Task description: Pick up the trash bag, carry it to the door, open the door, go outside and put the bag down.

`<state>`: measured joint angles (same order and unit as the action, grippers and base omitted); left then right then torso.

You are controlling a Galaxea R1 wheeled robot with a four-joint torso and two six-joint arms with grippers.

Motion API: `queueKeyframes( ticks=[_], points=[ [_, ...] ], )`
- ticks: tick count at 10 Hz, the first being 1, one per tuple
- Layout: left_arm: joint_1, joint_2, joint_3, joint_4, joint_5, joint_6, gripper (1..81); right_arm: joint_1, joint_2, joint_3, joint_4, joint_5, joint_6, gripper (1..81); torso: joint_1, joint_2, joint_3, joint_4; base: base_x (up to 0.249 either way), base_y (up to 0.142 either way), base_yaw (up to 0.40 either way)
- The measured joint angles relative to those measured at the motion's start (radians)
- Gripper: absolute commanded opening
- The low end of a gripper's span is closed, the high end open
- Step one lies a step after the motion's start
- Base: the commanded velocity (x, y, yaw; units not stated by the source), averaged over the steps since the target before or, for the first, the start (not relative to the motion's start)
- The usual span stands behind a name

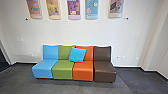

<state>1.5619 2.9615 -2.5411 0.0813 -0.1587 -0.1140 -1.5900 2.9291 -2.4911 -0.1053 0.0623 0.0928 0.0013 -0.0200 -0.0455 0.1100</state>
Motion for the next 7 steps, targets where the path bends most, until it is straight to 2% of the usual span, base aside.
queueKeyframes(
  ticks=[4, 7],
  points=[
    [0.005, -0.008, 0.016, 0.000, 0.040, 0.000, 81.1, -0.005, -0.012, 0.023, 0.000, -0.006, 0.001, 81.1, -0.001, 0.000, 0.000, 0.000, 0.000, 0.000, 0.000],
    [0.001, -0.088, 0.158, 0.000, 0.050, 0.000, 81.1, -0.005, -0.090, 0.176, 0.000, -0.012, 0.001, 81.1, -0.001, 0.000, 0.000, 0.000, 0.000, 0.000, 0.000]
  ],
)
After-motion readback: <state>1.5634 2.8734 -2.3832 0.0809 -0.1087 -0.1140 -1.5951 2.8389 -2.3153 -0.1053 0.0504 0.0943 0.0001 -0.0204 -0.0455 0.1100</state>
